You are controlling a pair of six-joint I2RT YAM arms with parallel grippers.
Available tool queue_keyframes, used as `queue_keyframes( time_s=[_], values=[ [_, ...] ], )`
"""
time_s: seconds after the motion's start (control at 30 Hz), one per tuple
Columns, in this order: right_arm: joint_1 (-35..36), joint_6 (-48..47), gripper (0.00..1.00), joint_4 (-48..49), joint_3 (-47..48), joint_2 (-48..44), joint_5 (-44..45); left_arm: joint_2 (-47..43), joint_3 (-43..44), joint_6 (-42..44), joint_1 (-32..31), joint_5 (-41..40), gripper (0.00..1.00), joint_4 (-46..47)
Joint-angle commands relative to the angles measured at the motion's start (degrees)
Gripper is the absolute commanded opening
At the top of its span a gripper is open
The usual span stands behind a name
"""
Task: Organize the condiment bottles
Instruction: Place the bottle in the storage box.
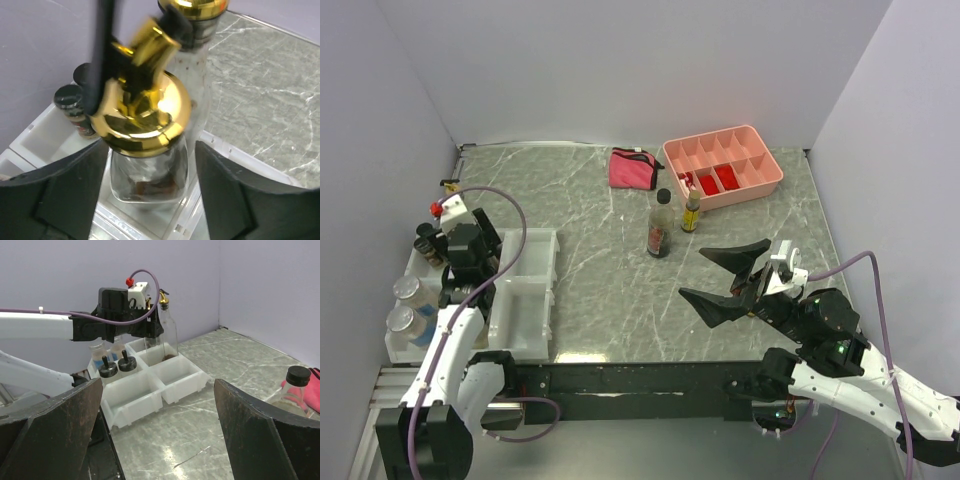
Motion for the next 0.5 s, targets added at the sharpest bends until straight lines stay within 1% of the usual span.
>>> queue_keyframes(
  time_s=[0.0, 0.07, 0.13, 0.17, 0.23, 0.33, 0.43, 0.47],
  values=[
    [0.2, 0.0, 1.0, 1.1, 0.7, 0.4, 0.8, -2.0, 3.1, -1.6, 0.3, 0.4, 0.78, 2.0],
    [0.1, 0.0, 1.0, 1.0, 0.7, 0.2, 0.8, -2.7, 4.1, -1.8, 0.3, 0.4, 0.84, 0.4],
    [0.2, 0.1, 1.0, 1.0, 0.6, -0.1, 0.8, -4.0, 5.4, -1.9, 0.3, 1.0, 0.88, -1.6],
    [0.2, 0.1, 1.0, 1.0, 0.6, -0.2, 0.8, -4.3, 6.8, -1.8, 0.3, 1.3, 0.93, -3.2],
    [0.2, 0.2, 1.0, 0.9, 0.6, -0.1, 0.8, -6.1, 9.4, -1.5, 0.3, 2.5, 0.98, -6.1],
    [0.2, 0.3, 1.0, 1.1, 0.5, 0.3, 0.5, -8.6, 12.3, -0.6, 0.3, 3.9, 0.99, -8.6],
    [0.2, 0.4, 1.0, 1.5, 0.5, 1.3, 0.3, -10.5, 14.2, -1.5, 0.2, 0.9, 0.99, -9.2],
    [0.3, 0.5, 1.0, 1.5, 0.6, 1.7, 0.3, -10.8, 14.9, -3.9, 0.2, -1.3, 1.0, -9.5]
  ],
)
